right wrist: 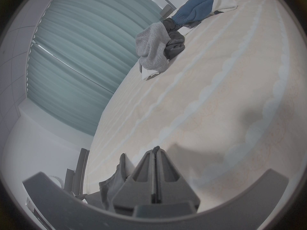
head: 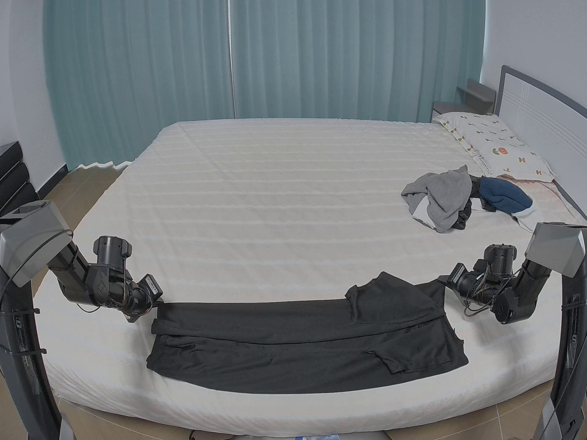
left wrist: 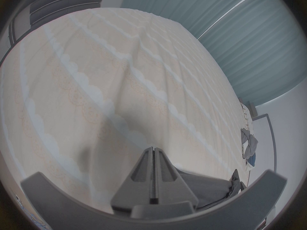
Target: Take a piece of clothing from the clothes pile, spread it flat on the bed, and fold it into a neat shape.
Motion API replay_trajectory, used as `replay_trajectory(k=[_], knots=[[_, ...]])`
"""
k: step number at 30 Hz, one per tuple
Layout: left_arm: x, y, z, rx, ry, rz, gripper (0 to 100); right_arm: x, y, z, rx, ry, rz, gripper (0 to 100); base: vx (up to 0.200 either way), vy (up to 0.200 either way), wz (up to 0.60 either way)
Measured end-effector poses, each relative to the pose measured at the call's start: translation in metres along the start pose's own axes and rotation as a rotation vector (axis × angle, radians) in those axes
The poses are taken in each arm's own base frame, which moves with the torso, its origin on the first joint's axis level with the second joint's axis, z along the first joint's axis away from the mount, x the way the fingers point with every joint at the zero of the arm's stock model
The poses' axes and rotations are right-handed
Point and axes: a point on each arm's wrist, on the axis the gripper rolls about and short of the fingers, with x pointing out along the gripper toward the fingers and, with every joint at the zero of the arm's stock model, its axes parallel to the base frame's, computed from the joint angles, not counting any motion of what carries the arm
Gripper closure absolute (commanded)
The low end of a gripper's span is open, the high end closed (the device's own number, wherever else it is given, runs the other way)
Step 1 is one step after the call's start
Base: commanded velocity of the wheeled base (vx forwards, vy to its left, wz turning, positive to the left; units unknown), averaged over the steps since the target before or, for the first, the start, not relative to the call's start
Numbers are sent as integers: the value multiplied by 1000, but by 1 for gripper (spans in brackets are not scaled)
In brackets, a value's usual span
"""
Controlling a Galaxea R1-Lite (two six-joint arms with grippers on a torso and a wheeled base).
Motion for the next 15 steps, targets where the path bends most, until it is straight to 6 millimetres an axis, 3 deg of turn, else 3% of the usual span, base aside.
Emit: replay_trajectory(k=[9,15], knots=[[-1,0,0,-6,6,-8,0,-12,5,-1,-14,-18,26,0,0,0,0],[-2,1,1,-21,12,-22,0,-26,28,-1,-58,12,80,0,0,0,0]])
